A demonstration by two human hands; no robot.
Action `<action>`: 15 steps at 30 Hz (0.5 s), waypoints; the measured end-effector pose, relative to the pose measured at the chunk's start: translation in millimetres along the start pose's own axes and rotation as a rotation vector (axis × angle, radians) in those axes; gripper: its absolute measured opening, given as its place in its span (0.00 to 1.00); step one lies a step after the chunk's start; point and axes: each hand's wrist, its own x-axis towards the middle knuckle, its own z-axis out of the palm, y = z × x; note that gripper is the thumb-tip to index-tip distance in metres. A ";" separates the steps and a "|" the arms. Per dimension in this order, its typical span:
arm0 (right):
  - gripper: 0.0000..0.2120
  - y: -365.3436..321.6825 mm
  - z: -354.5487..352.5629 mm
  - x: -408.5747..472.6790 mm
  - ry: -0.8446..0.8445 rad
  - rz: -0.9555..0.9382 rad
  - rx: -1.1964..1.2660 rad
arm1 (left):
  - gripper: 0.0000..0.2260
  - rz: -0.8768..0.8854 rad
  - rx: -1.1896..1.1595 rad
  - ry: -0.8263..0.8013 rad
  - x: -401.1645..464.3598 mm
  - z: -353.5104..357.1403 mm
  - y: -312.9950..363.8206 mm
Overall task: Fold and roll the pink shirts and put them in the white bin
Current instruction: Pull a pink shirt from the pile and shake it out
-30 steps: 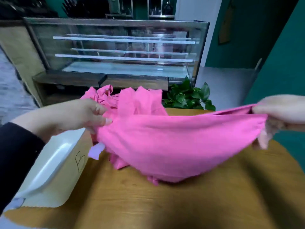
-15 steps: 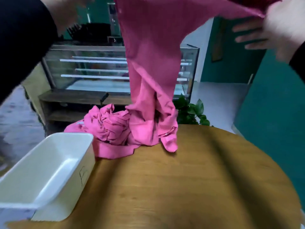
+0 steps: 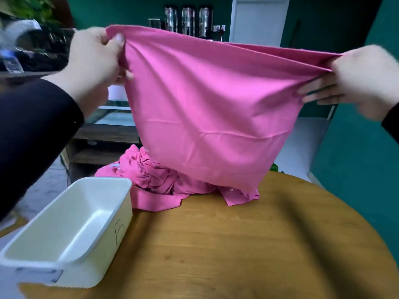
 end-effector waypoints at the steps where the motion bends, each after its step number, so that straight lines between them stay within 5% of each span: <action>1: 0.15 -0.9 1.7 -6.2 -0.022 0.018 -0.050 | 0.08 -0.042 -0.011 -0.017 -1.8 1.3 -4.7; 3: 0.18 8.1 6.5 -9.5 -0.071 0.010 0.007 | 0.08 -0.155 -0.044 -0.083 -4.3 4.2 -11.5; 6: 0.22 16.9 11.2 -2.7 0.117 -0.019 0.111 | 0.08 -0.174 -0.070 -0.111 -9.6 11.0 -19.5; 10: 0.22 31.8 11.7 -3.1 0.241 -0.103 0.308 | 0.08 0.109 -0.131 0.009 -22.5 21.6 -9.4; 15: 0.21 112.6 -16.4 1.3 0.234 0.272 0.466 | 0.08 0.388 0.110 -0.204 -105.3 38.8 4.6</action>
